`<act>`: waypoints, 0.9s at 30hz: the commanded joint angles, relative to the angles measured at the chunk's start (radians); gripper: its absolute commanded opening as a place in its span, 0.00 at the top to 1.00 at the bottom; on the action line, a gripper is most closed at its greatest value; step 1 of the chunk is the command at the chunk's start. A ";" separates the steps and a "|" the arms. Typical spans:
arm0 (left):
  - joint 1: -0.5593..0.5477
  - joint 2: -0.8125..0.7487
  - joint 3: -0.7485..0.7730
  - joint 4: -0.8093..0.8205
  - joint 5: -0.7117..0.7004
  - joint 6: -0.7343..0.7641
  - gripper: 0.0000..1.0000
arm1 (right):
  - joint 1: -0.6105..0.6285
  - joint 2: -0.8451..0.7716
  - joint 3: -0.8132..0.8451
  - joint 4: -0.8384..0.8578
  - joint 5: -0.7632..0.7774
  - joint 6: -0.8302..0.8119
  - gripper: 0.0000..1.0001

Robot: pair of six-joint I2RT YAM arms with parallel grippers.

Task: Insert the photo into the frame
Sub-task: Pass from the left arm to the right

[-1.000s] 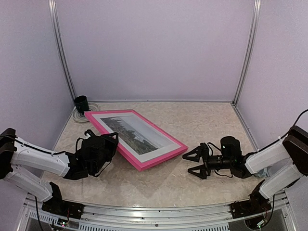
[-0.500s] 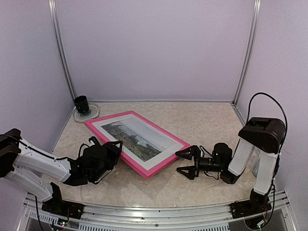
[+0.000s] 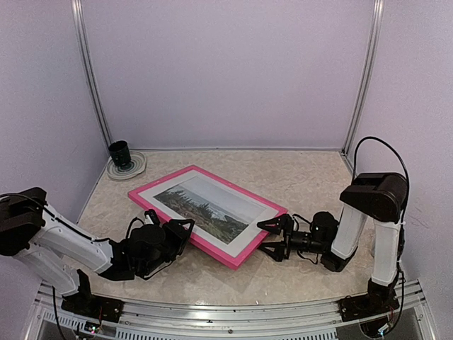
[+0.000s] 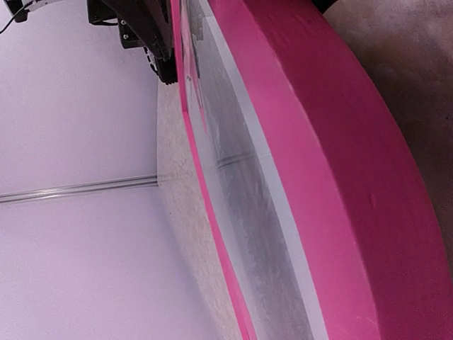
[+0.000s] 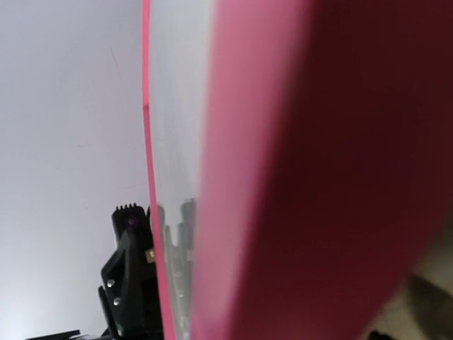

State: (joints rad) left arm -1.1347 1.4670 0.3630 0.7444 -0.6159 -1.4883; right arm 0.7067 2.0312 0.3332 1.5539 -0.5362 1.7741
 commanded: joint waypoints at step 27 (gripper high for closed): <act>-0.043 0.118 0.116 0.206 0.392 0.102 0.01 | -0.207 -0.221 -0.073 -0.103 -0.183 -0.209 0.22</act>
State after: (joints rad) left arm -1.1736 1.6547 0.4812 0.9398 -0.2802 -1.4044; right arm 0.5304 1.8496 0.2230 1.5002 -0.6571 1.6520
